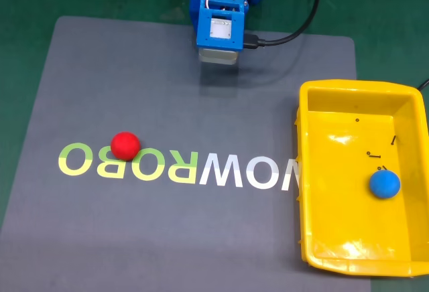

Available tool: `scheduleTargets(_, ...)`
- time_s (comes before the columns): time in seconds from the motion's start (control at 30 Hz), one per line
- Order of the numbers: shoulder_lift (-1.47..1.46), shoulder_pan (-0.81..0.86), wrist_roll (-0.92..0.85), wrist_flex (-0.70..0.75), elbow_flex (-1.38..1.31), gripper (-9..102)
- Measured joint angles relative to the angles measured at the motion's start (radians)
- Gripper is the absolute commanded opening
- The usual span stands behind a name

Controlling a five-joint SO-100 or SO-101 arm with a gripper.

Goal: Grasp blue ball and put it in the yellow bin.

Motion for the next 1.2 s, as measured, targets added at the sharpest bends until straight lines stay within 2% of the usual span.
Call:
scheduleTargets(0.3,0.000,0.060,-0.044,0.000,0.000,0)
scheduleTargets(1.2,0.000,0.017,-0.032,0.000,0.000,0)
